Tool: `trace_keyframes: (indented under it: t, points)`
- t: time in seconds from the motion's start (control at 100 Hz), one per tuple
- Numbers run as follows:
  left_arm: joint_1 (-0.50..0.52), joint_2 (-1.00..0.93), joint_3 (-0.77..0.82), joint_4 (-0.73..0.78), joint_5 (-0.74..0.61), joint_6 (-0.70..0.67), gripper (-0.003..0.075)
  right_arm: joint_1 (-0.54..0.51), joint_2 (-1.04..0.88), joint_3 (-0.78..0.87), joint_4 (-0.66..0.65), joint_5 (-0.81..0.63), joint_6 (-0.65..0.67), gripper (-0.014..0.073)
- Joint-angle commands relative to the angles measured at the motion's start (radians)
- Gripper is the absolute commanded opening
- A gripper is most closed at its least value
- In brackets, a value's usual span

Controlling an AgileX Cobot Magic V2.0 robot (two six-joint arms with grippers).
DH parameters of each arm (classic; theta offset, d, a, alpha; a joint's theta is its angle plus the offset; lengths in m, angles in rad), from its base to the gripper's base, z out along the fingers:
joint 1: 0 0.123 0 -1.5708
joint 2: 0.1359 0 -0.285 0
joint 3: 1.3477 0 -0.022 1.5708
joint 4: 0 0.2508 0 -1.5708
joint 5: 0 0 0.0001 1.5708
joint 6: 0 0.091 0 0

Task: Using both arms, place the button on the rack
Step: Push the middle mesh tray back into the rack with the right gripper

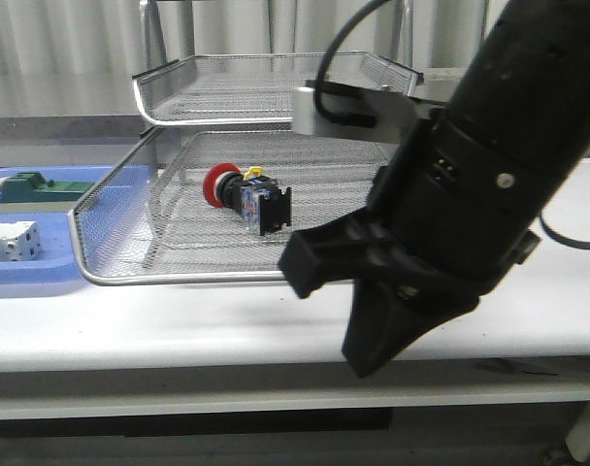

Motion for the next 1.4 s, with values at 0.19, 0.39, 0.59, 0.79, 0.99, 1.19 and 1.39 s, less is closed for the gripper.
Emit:
trace_keyframes:
  t: [0.19, 0.39, 0.59, 0.79, 0.99, 1.19, 1.39]
  points:
    - [0.004, 0.008, -0.028, -0.012, -0.073, -0.008, -0.002, 0.044, 0.103, -0.157, -0.108, -0.047, -0.013, -0.0063]
    - [0.004, 0.008, -0.028, -0.012, -0.073, -0.008, -0.002, 0.044, 0.174, -0.251, -0.198, -0.047, -0.013, -0.0063]
    - [0.004, 0.008, -0.028, -0.012, -0.073, -0.008, -0.002, 0.019, 0.223, -0.353, -0.272, -0.048, -0.012, -0.0063]
    - [0.004, 0.008, -0.028, -0.012, -0.073, -0.008, -0.002, -0.06, 0.283, -0.457, -0.326, -0.068, -0.012, -0.0063]
    - [0.004, 0.008, -0.028, -0.012, -0.073, -0.008, -0.002, -0.139, 0.356, -0.567, -0.378, -0.062, -0.012, -0.0063]
    - [0.004, 0.008, -0.028, -0.012, -0.073, -0.008, -0.002, -0.155, 0.355, -0.581, -0.379, -0.041, -0.012, -0.0063]
    - [0.004, 0.008, -0.028, -0.012, -0.073, -0.008, -0.002, -0.147, 0.328, -0.58, -0.352, 0.037, -0.002, -0.0063]
